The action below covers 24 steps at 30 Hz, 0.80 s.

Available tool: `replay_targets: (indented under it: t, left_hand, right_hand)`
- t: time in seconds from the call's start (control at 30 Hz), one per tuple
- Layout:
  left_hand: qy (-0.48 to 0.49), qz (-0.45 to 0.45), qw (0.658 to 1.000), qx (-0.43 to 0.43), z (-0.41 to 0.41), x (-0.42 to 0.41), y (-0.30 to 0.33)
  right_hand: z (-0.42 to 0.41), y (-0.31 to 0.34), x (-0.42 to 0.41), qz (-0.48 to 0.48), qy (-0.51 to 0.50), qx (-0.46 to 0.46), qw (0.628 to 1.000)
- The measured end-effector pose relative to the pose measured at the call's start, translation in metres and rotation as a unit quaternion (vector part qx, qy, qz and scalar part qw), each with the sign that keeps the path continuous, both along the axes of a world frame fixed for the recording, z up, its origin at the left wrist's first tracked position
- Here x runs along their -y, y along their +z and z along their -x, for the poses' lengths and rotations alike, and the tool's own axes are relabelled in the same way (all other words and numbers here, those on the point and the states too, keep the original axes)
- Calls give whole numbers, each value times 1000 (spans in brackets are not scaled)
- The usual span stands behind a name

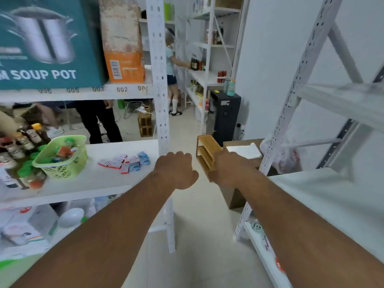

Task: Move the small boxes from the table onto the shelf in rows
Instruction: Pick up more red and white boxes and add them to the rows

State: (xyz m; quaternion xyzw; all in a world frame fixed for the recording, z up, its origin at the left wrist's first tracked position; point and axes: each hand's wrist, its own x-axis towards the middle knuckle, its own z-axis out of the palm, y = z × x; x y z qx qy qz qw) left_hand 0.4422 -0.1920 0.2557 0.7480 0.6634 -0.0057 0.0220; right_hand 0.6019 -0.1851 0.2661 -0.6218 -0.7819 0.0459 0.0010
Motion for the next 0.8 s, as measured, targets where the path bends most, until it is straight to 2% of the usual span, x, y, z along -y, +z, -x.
replay_targets:
  t: [0.1,0.27,0.67,0.8]
  left_hand:
    - [57,5,998,5,30,23,-16]
    - [135,30,990,-6,63,54,-38]
    - [254,33,966,24,112,98,-64]
    - [260,38,965,20,138,92,-68]
  right_hand:
    - [30,-14,7,-1,60,25,998]
    - [71,-36,16,15,136,4,991]
    - [123,-73,24,47,221,-19,974]
    - [149,-73,18,37,235,-18,971]
